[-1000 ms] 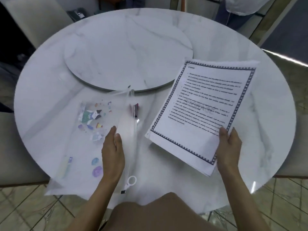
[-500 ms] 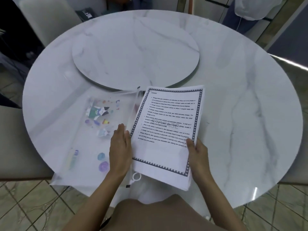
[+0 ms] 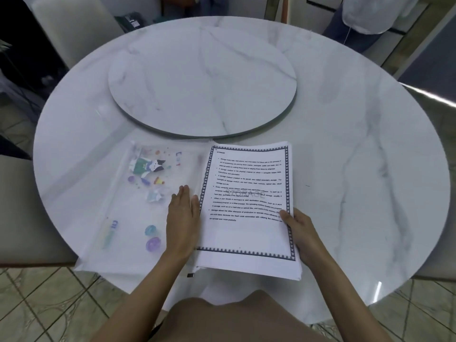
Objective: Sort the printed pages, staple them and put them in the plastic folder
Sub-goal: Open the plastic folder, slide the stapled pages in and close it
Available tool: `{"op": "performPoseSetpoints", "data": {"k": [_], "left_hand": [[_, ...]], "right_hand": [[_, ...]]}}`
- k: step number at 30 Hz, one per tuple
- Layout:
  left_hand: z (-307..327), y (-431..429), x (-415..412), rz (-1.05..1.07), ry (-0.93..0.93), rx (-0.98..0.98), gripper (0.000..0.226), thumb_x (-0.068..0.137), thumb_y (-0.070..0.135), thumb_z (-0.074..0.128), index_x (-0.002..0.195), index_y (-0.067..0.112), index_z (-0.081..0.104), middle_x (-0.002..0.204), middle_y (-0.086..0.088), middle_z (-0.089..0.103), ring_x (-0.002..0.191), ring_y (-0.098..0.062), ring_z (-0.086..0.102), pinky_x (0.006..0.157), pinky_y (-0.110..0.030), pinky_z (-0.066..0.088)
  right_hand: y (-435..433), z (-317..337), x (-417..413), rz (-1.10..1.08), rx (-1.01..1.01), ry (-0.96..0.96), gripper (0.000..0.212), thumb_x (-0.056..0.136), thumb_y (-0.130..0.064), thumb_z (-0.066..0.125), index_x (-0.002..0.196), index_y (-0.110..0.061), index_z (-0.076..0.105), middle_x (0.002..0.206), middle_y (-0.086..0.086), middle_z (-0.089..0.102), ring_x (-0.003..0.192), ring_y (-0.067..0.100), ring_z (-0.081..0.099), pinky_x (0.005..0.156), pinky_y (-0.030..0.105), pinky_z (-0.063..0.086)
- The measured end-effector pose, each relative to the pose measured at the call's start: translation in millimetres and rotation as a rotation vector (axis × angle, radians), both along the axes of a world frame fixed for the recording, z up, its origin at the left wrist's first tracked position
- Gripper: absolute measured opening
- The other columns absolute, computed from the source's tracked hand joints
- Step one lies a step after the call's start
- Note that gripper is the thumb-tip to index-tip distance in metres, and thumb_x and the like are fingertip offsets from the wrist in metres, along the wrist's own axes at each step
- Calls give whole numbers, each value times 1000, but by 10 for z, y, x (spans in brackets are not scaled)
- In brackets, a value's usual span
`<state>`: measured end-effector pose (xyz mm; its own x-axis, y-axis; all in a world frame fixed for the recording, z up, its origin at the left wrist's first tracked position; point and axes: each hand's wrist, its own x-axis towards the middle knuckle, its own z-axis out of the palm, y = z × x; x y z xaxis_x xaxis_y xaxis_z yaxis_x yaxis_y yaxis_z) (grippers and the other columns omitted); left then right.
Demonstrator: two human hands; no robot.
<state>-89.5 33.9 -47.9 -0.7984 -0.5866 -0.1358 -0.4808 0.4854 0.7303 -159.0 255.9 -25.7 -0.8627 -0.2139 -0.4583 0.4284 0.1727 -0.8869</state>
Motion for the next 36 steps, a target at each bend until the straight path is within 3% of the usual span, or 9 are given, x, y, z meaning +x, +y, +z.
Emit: {"op": "performPoseSetpoints", "data": {"k": [3, 10, 17, 23, 26, 28, 31, 34, 36], "left_hand": [[-37, 19, 16, -43, -13, 0, 51, 99, 34, 27, 146, 13, 24, 154, -3, 24, 144, -18, 16, 116, -30, 12], [-20, 109, 26, -122, -16, -5, 51, 99, 34, 27, 146, 13, 23, 154, -3, 24, 144, -19, 17, 114, -25, 11], [86, 260, -40, -140, 0, -14, 54, 99, 35, 28, 147, 13, 20, 155, -4, 21, 143, -17, 18, 117, -26, 9], [169, 387, -60, -144, 19, -22, 54, 99, 33, 30, 147, 13, 17, 156, -4, 18, 145, -18, 13, 119, -28, 7], [217, 354, -25, -157, 62, -15, 53, 98, 35, 30, 146, 15, 22, 154, -2, 24, 143, -15, 18, 117, -25, 10], [310, 272, 17, -159, 137, 69, 50, 97, 39, 28, 141, 16, 36, 147, 1, 37, 137, -13, 31, 112, -20, 18], [428, -4, 75, -78, 268, 107, 41, 98, 31, 30, 126, 12, 54, 132, -4, 54, 123, -15, 48, 101, -18, 29], [355, -525, 171, 108, 260, -25, 33, 99, 16, 37, 125, 5, 54, 129, -13, 55, 119, -21, 50, 97, -22, 32], [249, -900, 282, 227, 191, -45, 36, 98, 16, 38, 130, 3, 49, 133, -17, 51, 124, -29, 45, 104, -32, 31]], "right_hand": [[18, -46, -37, 39, 20, -37, 19, 97, -17, 43, 101, -22, 61, 96, -6, 69, 82, 9, 70, 72, 25, 58], [-222, -97, -4, 61, 40, 33, 23, 97, -21, 44, 115, -17, 57, 115, 5, 66, 101, 22, 65, 93, 42, 51], [-632, -73, 84, 113, 158, 195, 21, 96, -23, 44, 109, -13, 58, 108, 4, 66, 96, 18, 63, 85, 30, 51], [-892, -49, 170, 228, 180, 272, 28, 96, -21, 44, 120, -15, 57, 105, -11, 59, 98, 6, 57, 74, 3, 41], [-901, -59, 184, 233, 130, 248, 26, 96, -22, 46, 118, -19, 58, 106, -12, 62, 99, 7, 60, 78, 8, 44], [-869, -89, 189, 201, 66, 223, 24, 95, -21, 47, 116, -21, 59, 108, -8, 65, 99, 8, 62, 81, 14, 48], [-799, -121, 205, 176, -43, 164, 20, 94, -21, 48, 112, -24, 57, 105, -10, 66, 95, 3, 65, 77, 13, 51], [-745, -125, 213, 202, -86, 140, 24, 94, -21, 48, 117, -23, 56, 108, -14, 65, 95, -2, 65, 76, 11, 51], [-721, -137, 214, 206, -95, 131, 23, 94, -20, 47, 115, -25, 56, 109, -14, 65, 99, 1, 64, 78, 12, 52]]}}
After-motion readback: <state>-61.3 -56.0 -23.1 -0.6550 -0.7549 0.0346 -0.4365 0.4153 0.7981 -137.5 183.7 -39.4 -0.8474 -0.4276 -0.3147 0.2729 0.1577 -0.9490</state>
